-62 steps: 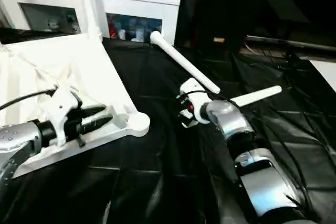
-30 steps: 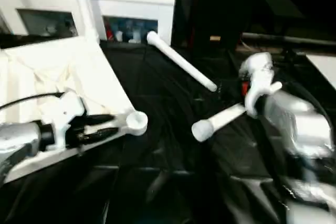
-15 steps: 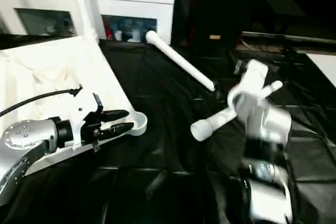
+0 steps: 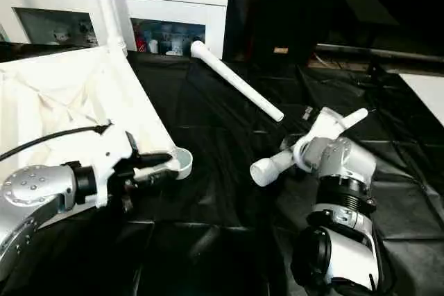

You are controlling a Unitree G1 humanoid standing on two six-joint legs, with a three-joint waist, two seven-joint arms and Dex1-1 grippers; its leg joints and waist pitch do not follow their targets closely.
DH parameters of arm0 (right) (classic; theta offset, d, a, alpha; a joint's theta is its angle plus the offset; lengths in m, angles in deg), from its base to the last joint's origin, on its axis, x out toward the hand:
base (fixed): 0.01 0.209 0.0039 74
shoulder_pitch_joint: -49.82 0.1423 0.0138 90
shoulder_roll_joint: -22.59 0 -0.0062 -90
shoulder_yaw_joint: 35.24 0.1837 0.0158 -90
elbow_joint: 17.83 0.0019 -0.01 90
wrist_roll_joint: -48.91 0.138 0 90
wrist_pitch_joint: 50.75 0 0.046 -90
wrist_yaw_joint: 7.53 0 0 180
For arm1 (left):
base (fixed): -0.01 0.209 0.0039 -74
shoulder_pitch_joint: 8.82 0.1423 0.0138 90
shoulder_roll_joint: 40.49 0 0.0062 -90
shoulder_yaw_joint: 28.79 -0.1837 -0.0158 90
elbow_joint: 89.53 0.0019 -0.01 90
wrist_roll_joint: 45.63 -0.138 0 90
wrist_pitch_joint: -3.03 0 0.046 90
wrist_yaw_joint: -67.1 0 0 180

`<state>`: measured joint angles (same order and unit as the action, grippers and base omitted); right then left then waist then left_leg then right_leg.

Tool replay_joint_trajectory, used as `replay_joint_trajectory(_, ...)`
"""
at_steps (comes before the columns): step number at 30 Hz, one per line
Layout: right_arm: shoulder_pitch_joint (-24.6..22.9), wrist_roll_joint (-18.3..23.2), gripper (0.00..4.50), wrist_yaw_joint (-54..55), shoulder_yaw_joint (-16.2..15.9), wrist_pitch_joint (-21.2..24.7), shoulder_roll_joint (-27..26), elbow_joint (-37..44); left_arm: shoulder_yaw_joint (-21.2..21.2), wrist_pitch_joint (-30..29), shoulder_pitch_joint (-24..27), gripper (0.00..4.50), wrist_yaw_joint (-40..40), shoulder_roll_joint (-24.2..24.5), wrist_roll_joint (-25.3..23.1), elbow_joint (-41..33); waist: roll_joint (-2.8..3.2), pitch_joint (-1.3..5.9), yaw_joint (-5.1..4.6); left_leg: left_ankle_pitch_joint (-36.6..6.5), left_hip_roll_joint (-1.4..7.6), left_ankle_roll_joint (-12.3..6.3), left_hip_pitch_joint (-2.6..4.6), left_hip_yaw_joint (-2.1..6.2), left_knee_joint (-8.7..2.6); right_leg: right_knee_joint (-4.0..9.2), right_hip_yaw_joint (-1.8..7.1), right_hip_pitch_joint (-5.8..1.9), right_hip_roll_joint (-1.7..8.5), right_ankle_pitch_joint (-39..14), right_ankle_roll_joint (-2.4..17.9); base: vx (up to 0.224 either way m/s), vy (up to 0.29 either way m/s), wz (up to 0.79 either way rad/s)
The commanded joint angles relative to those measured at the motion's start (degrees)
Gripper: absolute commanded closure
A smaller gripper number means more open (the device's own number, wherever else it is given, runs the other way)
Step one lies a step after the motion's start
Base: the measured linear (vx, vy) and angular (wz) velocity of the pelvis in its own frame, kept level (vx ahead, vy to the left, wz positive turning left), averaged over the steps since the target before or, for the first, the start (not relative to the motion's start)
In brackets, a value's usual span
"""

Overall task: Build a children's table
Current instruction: Pick table leg

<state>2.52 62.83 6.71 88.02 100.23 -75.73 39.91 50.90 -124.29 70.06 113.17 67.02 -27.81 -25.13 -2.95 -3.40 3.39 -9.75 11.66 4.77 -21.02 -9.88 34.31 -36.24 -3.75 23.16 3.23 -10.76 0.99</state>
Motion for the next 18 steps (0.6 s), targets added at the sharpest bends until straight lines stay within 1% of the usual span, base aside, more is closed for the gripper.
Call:
replay_joint_trajectory(1, -0.2, 0.3, 0.04, -0.4, -0.5, 1.0, 1.0, -1.2, -1.4, -0.6, -0.5, 2.71, 0.8, 0.5, 0.5, -1.9, -0.16, 3.67, -0.03, -11.7, 0.67, 4.6, 0.86, -0.11, -3.89, 4.66, 2.64, -2.1, 3.6, -17.8, 3.3, 0.0, 0.0, 0.0)
replay_joint_trajectory(3, -0.2, 0.1, 0.04, -0.7, -0.9, 1.0, 1.3, -2.0, -1.8, -0.7, -0.7, 2.71, 1.0, 0.6, 0.5, -2.3, -0.14, 3.6, 0.03, -11.8, 0.72, 4.9, 0.9, -0.1, -3.9, 4.63, 2.65, -2.03, 3.59, -17.5, 3.2, 0.0, 0.0, 0.0)
replay_joint_trajectory(4, -0.2, 0.0, 0.2, -1.5, -1.5, 1.7, 1.7, -3.1, -2.5, -0.8, -0.9, 2.71, 1.4, 0.6, 0.5, -3.0, -0.62, 3.63, -0.09, -12.0, 0.69, 4.98, 0.83, -0.15, -3.89, 4.69, 2.62, -2.07, 3.56, -17.8, 3.1, 0.0, 0.0, 0.0)
replay_joint_trajectory(5, -0.2, 0.0, 0.2, -1.6, -1.5, 1.8, 1.7, -3.1, -2.6, -0.8, -1.0, 2.71, 1.4, 0.7, 0.6, -3.0, -0.58, 3.63, -0.02, -12.1, 0.69, 5.0, 0.82, -0.07, -3.9, 4.63, 2.6, -2.13, 3.6, -18.1, 3.0, 0.0, 0.0, 0.0)
replay_joint_trajectory(6, -0.2, 0.2, 0.3, -3.2, -2.6, 3.0, 2.4, -4.7, -3.9, -1.6, -1.5, 2.71, 2.2, 0.8, 1.1, -4.6, -0.86, 3.72, 0.08, -12.2, 0.78, 5.01, 0.93, -0.03, -3.85, 4.59, 2.59, -2.13, 3.71, -18.7, 2.8, 0.0, 0.0, 0.0)
replay_joint_trajectory(7, 0.0, 0.4, 0.41, -3.2, -2.4, 3.5, 2.5, -5.2, -4.4, -2.0, -1.7, 2.71, 2.6, 1.1, 1.3, -5.5, -0.75, 3.67, 0.1, -12.1, 0.82, 5.09, 0.98, -0.08, -3.85, 4.67, 2.65, -2.01, 3.72, -18.4, 2.8, 0.0, 0.0, 0.0)
replay_joint_trajectory(9, 0.2, 0.4, 0.61, -3.6, -2.6, 3.6, 2.6, -5.4, -4.7, -2.2, -1.7, 2.71, 2.7, 1.5, 1.2, -5.8, -0.91, 3.62, -0.04, -12.2, 0.81, 5.43, 0.79, -0.03, -3.89, 4.59, 2.6, -2.04, 3.61, -17.8, 2.9, 0.0, 0.0, 0.0)
replay_joint_trajectory(10, 0.4, 0.5, 0.7, -3.6, -2.6, 3.7, 2.8, -5.8, -4.9, -2.3, -1.9, 2.71, 2.7, 1.8, 0.8, -5.9, -1.5, 3.65, -0.21, -12.4, 0.81, 5.56, 0.74, -0.07, -3.86, 4.66, 2.58, -2.05, 3.56, -18.0, 2.7, 0.0, 0.0, 0.0)
replay_joint_trajectory(11, 0.6, 0.4, 0.7, -3.8, -2.7, 3.6, 2.9, -6.1, -5.0, -2.4, -1.9, 2.71, 2.6, 1.9, 0.6, -5.9, -1.42, 3.68, -0.16, -12.5, 0.79, 5.66, 0.75, -0.01, -3.85, 4.56, 2.56, -2.09, 3.61, -18.2, 2.7, 0.0, 0.0, 0.0)
replay_joint_trajectory(12, 0.7, 0.4, 0.92, -3.9, -2.8, 3.5, 3.1, -6.4, -5.0, -2.4, -1.9, 2.71, 2.5, 2.1, 0.4, -5.9, -1.4, 3.7, -0.22, -12.8, 0.83, 5.82, 0.86, -0.01, -3.84, 4.63, 2.58, -1.95, 3.57, -18.5, 2.5, 0.0, 0.0, 0.0)
replay_joint_trajectory(13, 1.2, 0.4, 0.92, -4.0, -2.8, 3.4, 3.5, -7.3, -5.6, -3.2, -2.0, 2.71, 2.8, 3.3, -0.3, -6.0, -1.54, 3.69, -0.26, -13.0, 0.82, 5.97, 0.82, 0.01, -3.83, 4.66, 2.53, -1.99, 3.55, -18.8, 2.3, 0.0, 0.0, 0.0)
replay_joint_trajectory(14, 1.3, 0.5, 1.06, -4.0, -2.8, 3.3, 3.6, -7.6, -5.8, -3.3, -2.1, 2.71, 2.9, 3.6, -0.5, -5.9, -1.52, 3.76, -0.21, -13.2, 0.83, 6.03, 0.91, 0.04, -3.81, 4.62, 2.51, -1.94, 3.57, -19.0, 2.3, 0.0, 0.0, 0.0)
replay_joint_trajectory(15, 1.6, 0.5, 1.16, -4.1, -2.9, 3.1, 4.0, -8.2, -6.1, -3.6, -2.3, 2.44, 2.8, 4.4, -1.1, -5.8, -1.57, 3.74, -0.29, -13.5, 0.81, 6.06, 0.87, 0.07, -3.81, 4.59, 2.49, -1.9, 3.56, -19.3, 2.3, 0.0, 0.0, 0.0)
replay_joint_trajectory(16, 1.6, 0.6, 1.24, -4.2, -2.9, 3.1, 4.2, -8.4, -6.3, -3.7, -2.5, 2.37, 2.6, 4.6, -1.7, -5.7, -1.56, 3.71, -0.28, -13.8, 0.79, 6.07, 0.97, 0.02, -3.75, 4.7, 2.51, -1.79, 3.53, -19.7, 2.2, 0.0, 0.0, 0.0)
replay_joint_trajectory(17, 1.6, 0.6, 1.32, -4.3, -2.9, 3.0, 4.4, -8.5, -6.4, -4.0, -2.7, 2.37, 2.5, 4.8, -1.9, -5.6, -1.62, 3.69, -0.3, -13.8, 0.8, 6.02, 0.92, 0.01, -3.75, 4.75, 2.52, -1.81, 3.55, -19.8, 2.2, 0.0, 0.0, 0.0)
replay_joint_trajectory(18, 1.6, 0.6, 1.32, -4.3, -2.7, 2.8, 4.5, -8.6, -6.6, -4.4, -3.0, 2.37, 2.4, 5.2, -2.1, -5.5, -1.34, 3.7, -0.19, -13.8, 0.83, 6.17, 1.0, 0.04, -3.73, 4.71, 2.52, -1.77, 3.58, -19.7, 2.4, 0.0, 0.0, 0.0)
